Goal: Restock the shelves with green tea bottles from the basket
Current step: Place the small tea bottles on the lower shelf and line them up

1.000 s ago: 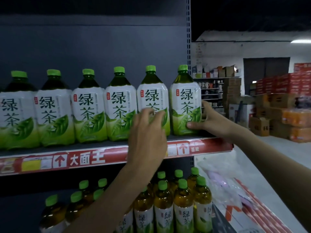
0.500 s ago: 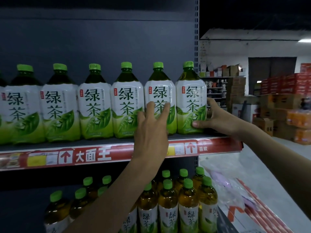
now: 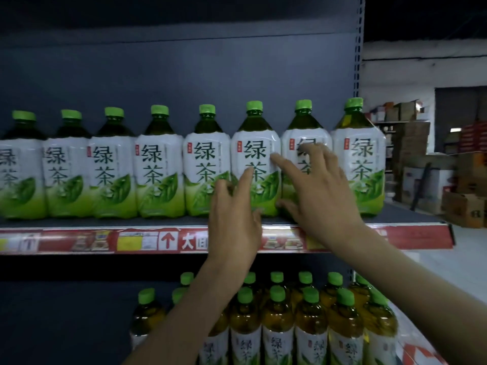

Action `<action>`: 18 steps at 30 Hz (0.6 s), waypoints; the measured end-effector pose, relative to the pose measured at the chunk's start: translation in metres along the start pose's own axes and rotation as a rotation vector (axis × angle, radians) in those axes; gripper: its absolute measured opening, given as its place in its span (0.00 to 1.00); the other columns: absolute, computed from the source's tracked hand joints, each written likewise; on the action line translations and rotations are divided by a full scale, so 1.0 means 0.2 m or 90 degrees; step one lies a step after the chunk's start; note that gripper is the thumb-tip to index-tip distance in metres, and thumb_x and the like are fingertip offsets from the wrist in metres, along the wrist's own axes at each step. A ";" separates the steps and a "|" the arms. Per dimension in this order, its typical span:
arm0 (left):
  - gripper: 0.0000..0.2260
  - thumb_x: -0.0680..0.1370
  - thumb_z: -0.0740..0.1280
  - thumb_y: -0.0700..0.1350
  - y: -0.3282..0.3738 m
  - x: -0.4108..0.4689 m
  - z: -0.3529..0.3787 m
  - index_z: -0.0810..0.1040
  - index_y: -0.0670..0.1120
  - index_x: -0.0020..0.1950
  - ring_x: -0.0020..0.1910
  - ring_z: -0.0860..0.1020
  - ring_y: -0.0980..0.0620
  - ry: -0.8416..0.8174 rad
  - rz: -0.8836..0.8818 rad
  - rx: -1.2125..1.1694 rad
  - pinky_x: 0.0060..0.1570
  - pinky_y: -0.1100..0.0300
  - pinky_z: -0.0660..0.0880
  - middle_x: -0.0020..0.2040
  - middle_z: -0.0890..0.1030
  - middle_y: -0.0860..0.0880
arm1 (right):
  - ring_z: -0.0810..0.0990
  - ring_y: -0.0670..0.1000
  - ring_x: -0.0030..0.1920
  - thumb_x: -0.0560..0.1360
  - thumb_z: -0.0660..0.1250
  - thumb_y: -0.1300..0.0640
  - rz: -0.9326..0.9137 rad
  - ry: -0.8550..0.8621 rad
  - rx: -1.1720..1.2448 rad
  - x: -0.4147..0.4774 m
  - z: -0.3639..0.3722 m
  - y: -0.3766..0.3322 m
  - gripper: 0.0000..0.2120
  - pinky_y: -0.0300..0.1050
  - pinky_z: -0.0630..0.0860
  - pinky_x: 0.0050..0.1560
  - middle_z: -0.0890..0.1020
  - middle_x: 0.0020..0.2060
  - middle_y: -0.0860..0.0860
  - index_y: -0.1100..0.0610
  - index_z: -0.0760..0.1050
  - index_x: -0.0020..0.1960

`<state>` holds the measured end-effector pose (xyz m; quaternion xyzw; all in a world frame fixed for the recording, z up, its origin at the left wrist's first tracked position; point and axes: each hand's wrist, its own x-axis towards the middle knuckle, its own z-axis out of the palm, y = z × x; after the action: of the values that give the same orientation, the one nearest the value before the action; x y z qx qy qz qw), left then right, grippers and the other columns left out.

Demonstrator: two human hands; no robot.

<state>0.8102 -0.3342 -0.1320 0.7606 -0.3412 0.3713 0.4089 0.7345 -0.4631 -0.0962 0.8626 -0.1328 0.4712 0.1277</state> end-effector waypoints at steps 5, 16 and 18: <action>0.36 0.74 0.71 0.39 0.00 0.01 0.02 0.58 0.59 0.76 0.61 0.70 0.47 0.007 -0.008 0.011 0.56 0.56 0.74 0.62 0.65 0.48 | 0.54 0.66 0.75 0.68 0.75 0.43 -0.020 0.015 -0.006 0.00 0.04 -0.03 0.39 0.67 0.73 0.60 0.64 0.72 0.57 0.43 0.62 0.75; 0.31 0.74 0.72 0.46 -0.22 0.03 -0.20 0.63 0.55 0.74 0.61 0.71 0.49 0.089 -0.019 0.069 0.54 0.56 0.74 0.63 0.68 0.49 | 0.65 0.64 0.71 0.66 0.75 0.42 -0.056 0.079 -0.021 0.03 0.01 -0.21 0.41 0.63 0.71 0.60 0.69 0.69 0.59 0.45 0.63 0.75; 0.30 0.73 0.73 0.45 -0.35 0.04 -0.28 0.65 0.53 0.73 0.61 0.70 0.46 0.118 -0.041 0.108 0.55 0.52 0.73 0.61 0.69 0.46 | 0.69 0.63 0.67 0.66 0.76 0.43 -0.098 0.080 -0.010 0.08 0.02 -0.35 0.40 0.60 0.72 0.57 0.71 0.67 0.59 0.46 0.64 0.74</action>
<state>0.8556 -0.2563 -0.1283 0.7654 -0.2451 0.4540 0.3847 0.7703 -0.4016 -0.0913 0.8380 -0.0614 0.5119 0.1788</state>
